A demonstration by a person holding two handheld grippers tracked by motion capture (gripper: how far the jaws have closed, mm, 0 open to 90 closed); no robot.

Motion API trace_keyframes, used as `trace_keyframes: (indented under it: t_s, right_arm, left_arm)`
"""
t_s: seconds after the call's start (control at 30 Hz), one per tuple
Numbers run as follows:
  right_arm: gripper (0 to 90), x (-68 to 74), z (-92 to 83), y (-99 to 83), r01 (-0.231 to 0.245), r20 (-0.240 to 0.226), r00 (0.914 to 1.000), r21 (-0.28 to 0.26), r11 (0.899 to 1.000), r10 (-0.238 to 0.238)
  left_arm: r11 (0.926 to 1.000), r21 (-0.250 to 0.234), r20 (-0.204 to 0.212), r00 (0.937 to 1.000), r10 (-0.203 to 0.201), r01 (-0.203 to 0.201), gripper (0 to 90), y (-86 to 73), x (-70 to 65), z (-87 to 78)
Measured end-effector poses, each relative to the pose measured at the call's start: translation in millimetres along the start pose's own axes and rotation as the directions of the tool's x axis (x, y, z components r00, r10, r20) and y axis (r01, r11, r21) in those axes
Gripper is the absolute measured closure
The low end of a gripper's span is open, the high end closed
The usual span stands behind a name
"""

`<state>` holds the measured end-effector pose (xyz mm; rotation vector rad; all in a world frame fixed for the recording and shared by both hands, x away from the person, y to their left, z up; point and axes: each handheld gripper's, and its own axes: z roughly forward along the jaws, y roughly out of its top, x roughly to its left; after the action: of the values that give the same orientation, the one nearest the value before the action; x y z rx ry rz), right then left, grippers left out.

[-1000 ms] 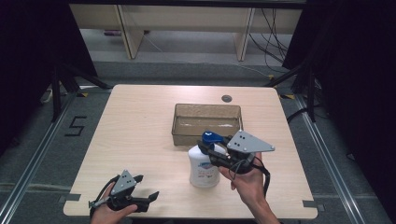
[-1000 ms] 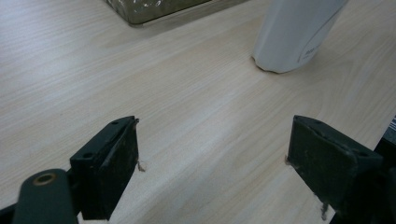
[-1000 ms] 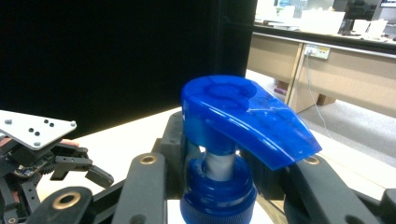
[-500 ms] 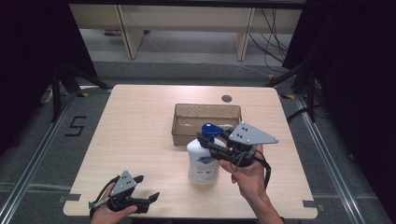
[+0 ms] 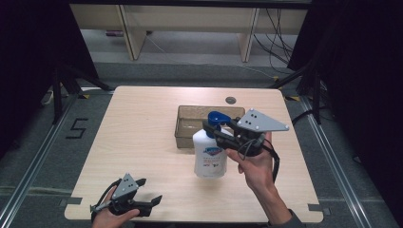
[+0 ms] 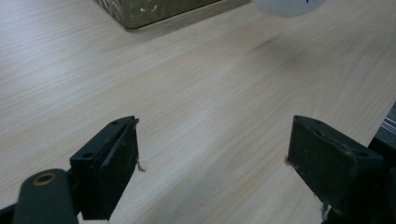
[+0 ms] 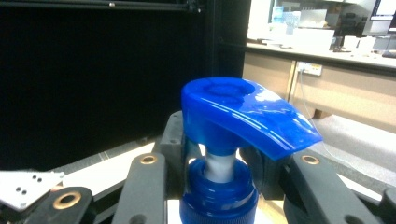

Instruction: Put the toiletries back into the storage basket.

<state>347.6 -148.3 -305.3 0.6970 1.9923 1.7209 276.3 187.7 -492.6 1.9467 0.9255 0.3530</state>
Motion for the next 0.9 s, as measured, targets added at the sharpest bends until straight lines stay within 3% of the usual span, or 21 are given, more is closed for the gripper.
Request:
trace_keyframes:
  t_s: [0.07, 0.17, 0.2, 0.4, 0.6, 0.9]
  right_arm:
    - [62.5, -4.3, 0.9, 5.4, 0.022, 0.012, 0.9997, -0.013, 1.000, -0.022]
    - [62.5, -7.0, 2.4, 11.5, -0.005, 0.010, 0.9999, -0.003, 1.000, 0.005]
    - [62.5, -9.2, 3.2, 13.3, 0.016, 0.015, 0.9998, -0.011, 1.000, -0.016]
    - [62.5, -15.2, 6.1, 20.6, 0.017, 0.039, 0.9991, -0.004, 1.000, -0.017]
    - [62.5, -23.4, 8.0, 23.9, -0.021, 0.051, 0.9985, 0.002, 1.000, 0.021]
    - [62.5, -40.4, 9.9, 29.5, 0.003, 0.087, 0.9962, -0.005, 1.000, -0.003]
  left_arm:
    - [1.0000, 0.000, 0.002, 1.0000, 0.004, -0.004, 15.8, 0.2, 0.3, 0.0]
    - [1.0000, 0.000, 0.001, 1.0000, 0.000, 0.000, 15.8, 0.1, 0.0, -0.1]
    - [1.0000, 0.000, 0.001, 1.0000, 0.000, 0.000, 15.8, 0.1, 0.0, -0.1]
    - [1.0000, 0.000, 0.003, 1.0000, 0.003, -0.003, 15.8, 0.2, 0.2, -0.3]
    - [1.0000, 0.000, 0.004, 1.0000, 0.004, -0.004, 15.8, 0.3, 0.0, 0.1]
    - [1.0000, 0.002, 0.005, 1.0000, 0.005, -0.005, 15.8, 0.2, -0.1, 0.1]
